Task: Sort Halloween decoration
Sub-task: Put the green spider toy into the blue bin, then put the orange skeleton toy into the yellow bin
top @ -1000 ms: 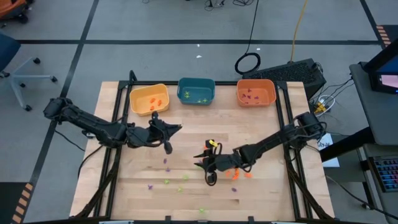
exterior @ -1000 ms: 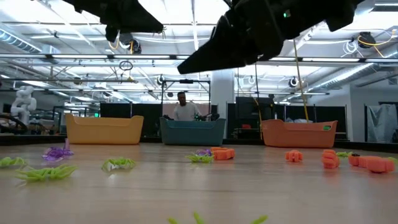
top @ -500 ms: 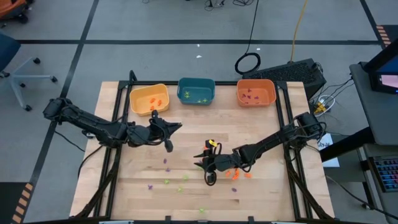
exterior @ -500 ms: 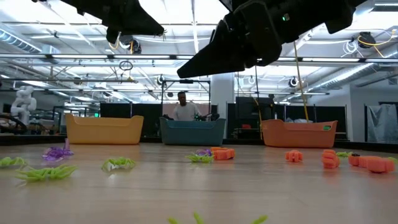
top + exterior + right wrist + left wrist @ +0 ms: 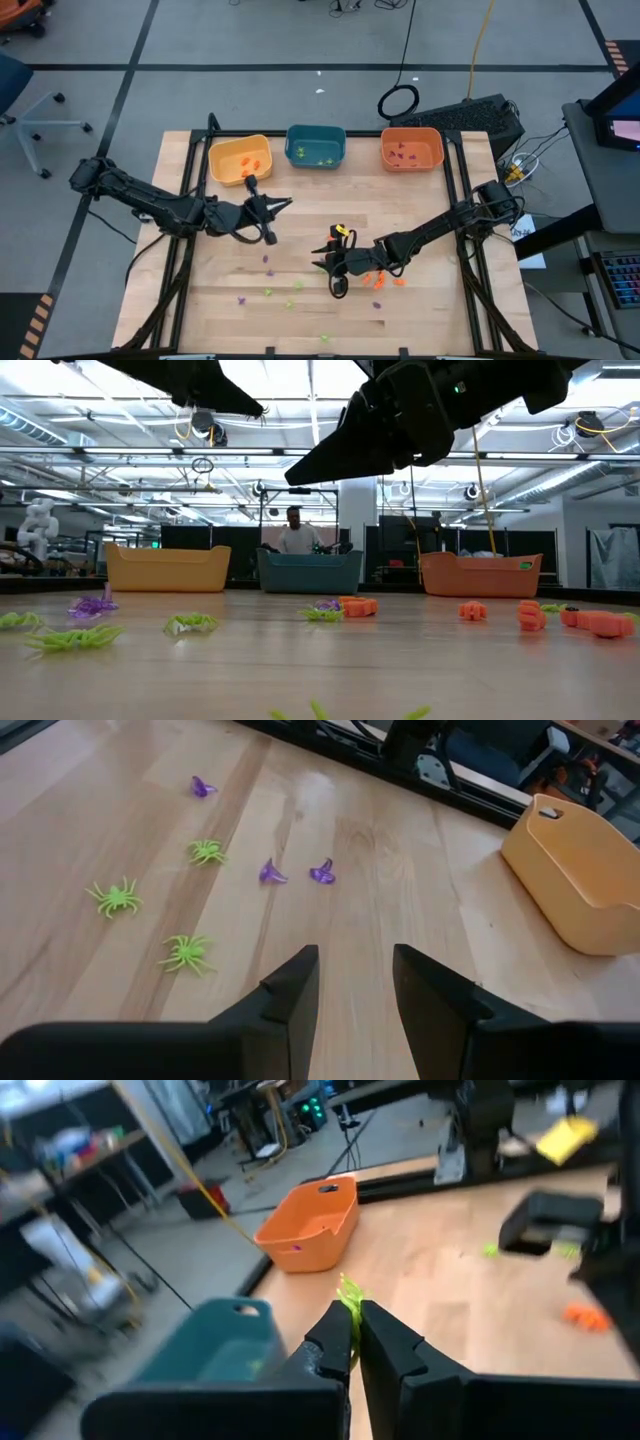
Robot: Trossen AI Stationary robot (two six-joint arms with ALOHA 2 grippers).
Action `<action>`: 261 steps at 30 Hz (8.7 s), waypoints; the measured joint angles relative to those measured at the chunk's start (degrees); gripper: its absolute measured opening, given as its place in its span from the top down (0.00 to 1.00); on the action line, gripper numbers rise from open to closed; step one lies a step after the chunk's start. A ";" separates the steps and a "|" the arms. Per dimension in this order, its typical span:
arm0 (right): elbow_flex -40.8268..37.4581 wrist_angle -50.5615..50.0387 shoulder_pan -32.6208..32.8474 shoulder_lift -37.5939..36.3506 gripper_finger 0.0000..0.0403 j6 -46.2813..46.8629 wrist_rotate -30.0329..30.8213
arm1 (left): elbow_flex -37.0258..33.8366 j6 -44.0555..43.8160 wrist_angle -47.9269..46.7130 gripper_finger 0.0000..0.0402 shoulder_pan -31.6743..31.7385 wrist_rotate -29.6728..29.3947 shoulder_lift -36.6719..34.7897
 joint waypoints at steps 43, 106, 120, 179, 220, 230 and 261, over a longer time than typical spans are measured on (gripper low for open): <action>0.00 0.03 -0.04 -0.01 0.71 0.03 0.00 | 0.07 31.79 0.15 0.98 1.67 2.58 0.02; 0.00 -13.57 0.29 -0.05 0.71 4.17 0.44 | 22.99 -8.60 -16.78 0.55 44.45 24.19 34.22; 0.02 -20.99 2.57 -5.18 0.71 15.96 9.13 | 22.10 -16.37 -31.68 0.44 27.64 25.89 15.72; 2.96 -62.11 34.47 -8.10 0.71 79.90 6.30 | 4.59 -40.07 -8.54 0.44 -21.21 3.98 20.67; -4.45 -60.49 33.64 -6.11 0.98 77.53 4.18 | 4.63 -35.37 -2.84 0.44 -21.07 4.59 20.94; 1.50 -57.82 33.75 -6.57 0.99 66.56 21.28 | 4.63 -35.08 -2.61 0.44 -21.07 4.55 20.92; 1.81 -9.58 17.45 -6.33 0.99 16.46 25.25 | 4.63 -2.30 37.76 0.44 -17.60 9.06 30.18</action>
